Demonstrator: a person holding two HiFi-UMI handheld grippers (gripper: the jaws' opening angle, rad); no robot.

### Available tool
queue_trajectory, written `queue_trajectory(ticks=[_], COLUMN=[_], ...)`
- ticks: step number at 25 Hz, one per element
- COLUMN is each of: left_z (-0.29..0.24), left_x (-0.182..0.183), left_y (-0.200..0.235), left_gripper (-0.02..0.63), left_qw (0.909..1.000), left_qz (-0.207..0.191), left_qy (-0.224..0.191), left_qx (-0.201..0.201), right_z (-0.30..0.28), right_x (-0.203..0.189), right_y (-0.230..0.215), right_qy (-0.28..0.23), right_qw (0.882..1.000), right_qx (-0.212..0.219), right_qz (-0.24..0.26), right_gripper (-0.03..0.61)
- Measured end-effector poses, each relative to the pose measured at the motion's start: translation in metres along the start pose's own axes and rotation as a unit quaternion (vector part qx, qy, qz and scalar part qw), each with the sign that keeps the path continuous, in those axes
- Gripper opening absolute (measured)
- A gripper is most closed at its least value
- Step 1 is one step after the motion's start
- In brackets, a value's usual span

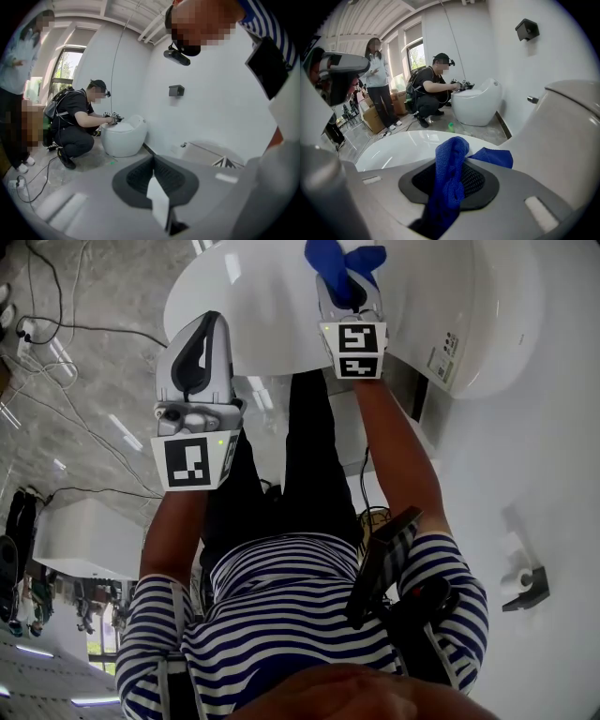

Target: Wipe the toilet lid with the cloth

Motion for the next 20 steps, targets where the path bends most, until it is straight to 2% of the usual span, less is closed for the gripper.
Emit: queue_trajectory(ticks=[10, 20], left_z=[0.048, 0.098], left_x=[-0.016, -0.038], left_y=[0.052, 0.107], left_gripper=[0.002, 0.002], left_qw=[0.9992, 0.9963], left_qz=[0.009, 0.025], left_qy=[0.001, 0.002], left_qx=[0.039, 0.082], right_z=[-0.026, -0.053], right_x=[-0.001, -0.007], right_y=[0.101, 0.204], right_qy=[0.009, 0.024], right_qw=[0.998, 0.991], right_qx=[0.057, 0.114], right_qz=[0.028, 0.065], right_gripper=[0.112, 0.112])
Point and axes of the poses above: the fingertips, and each gripper's own axes: z backward along the fingers, y to its left, x out of its top, the point moved 6 cm from there along z, backward along the fingers, and after that the axes turned 10 degrees about -z, right-handed, at the moved point
